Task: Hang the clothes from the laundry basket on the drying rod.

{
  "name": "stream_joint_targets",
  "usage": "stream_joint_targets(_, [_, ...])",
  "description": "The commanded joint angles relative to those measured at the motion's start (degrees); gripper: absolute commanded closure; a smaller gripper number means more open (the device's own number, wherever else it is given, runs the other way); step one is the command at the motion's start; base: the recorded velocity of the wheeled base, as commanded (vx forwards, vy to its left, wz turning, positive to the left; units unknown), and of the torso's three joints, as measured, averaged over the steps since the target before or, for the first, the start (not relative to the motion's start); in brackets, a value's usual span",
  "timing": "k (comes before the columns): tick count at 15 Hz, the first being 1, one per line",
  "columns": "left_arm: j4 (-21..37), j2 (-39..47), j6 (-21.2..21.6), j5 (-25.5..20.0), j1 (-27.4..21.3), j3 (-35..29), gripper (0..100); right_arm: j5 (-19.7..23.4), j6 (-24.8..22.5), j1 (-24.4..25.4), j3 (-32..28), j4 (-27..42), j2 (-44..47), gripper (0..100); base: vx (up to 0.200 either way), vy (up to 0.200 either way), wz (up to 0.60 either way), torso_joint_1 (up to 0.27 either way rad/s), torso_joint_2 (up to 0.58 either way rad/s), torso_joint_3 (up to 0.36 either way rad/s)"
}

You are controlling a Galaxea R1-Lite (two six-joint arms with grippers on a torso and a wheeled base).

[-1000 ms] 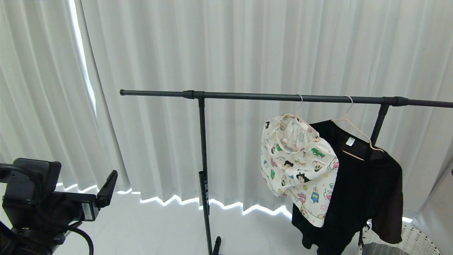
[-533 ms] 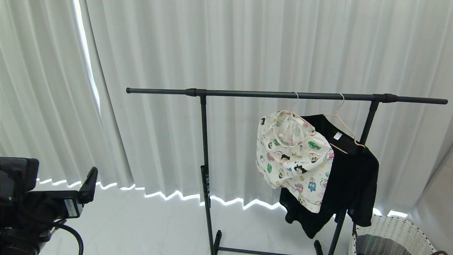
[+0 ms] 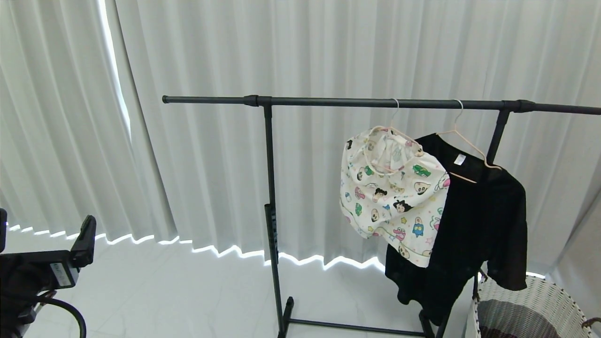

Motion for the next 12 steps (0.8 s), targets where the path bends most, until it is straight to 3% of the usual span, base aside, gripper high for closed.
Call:
stream_joint_targets(1, [0.05,-3.97,2.43,-0.06,0.01,0.00,0,0.01,0.02,0.00,0.56,0.00,-1.39,0,0.000,0.000,0.00,-0.222,0.50,0.295])
stream_joint_targets(5, [1.98,-8.01,4.80,-0.06,0.01,0.00,0,0.28,0.19,0.00,2.14,0.00,-4.47,0,0.000,0.000,0.00,-0.205,0.49,0.284])
stream_joint_targets(7, [8.92,-13.20,4.89,-0.06,0.19,0.00,0,0.36,0.19,0.00,3.72,0.00,-6.93,0,0.000,0.000,0.00,-0.185,0.48,0.288])
stream_joint_targets(11, [36.87,-35.61,4.80,-0.06,0.54,-0.18,0,0.10,0.37,0.00,10.05,0.18,-15.81,0,0.000,0.000,0.00,-0.170,0.46,0.291])
stream_joint_targets(12, [43.99,-41.41,4.80,-0.06,0.54,0.00,0,0.10,0.37,0.00,11.63,0.27,-18.27,0,0.000,0.000,-0.60,-0.159,0.46,0.290])
